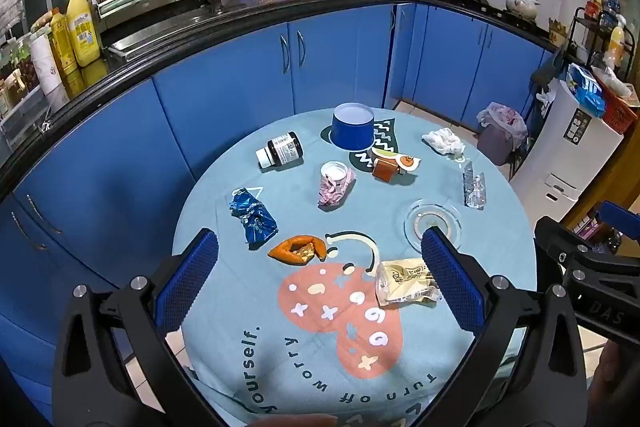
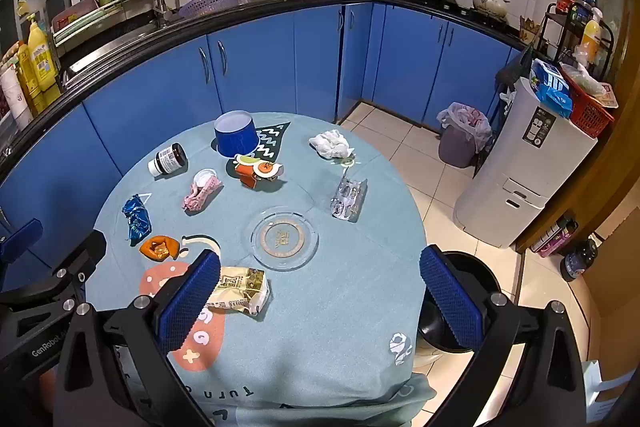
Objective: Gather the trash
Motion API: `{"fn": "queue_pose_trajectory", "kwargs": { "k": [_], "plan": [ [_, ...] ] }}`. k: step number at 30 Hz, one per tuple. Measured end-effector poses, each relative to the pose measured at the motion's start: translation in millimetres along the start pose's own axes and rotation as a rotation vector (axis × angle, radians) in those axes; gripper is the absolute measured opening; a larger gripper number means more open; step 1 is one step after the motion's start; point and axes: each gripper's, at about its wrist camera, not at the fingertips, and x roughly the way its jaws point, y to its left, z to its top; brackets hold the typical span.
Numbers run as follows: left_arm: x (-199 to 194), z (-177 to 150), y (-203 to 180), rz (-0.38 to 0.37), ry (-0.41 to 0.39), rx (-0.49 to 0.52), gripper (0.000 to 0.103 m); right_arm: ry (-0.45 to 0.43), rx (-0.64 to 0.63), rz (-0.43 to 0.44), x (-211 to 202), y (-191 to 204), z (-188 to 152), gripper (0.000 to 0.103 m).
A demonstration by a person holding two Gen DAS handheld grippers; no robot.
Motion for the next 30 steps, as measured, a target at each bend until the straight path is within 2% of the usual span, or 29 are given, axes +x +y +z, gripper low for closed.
{"fn": "queue_pose_trajectory", "kwargs": {
  "k": [16, 30],
  "plan": [
    [-5.6, 2.9, 3.9, -0.029, -0.015, -0.021, 0.1, -0.003, 0.002, 0.003, -1.0, -0.1, 1.0, 0.097],
    [-7.6, 4.2, 5.7, -0.023, -0.016, -0.02, 0.1, 0.002, -0.003, 0.007, -0.6, 1.4, 0.7, 0.097]
  ]
}}
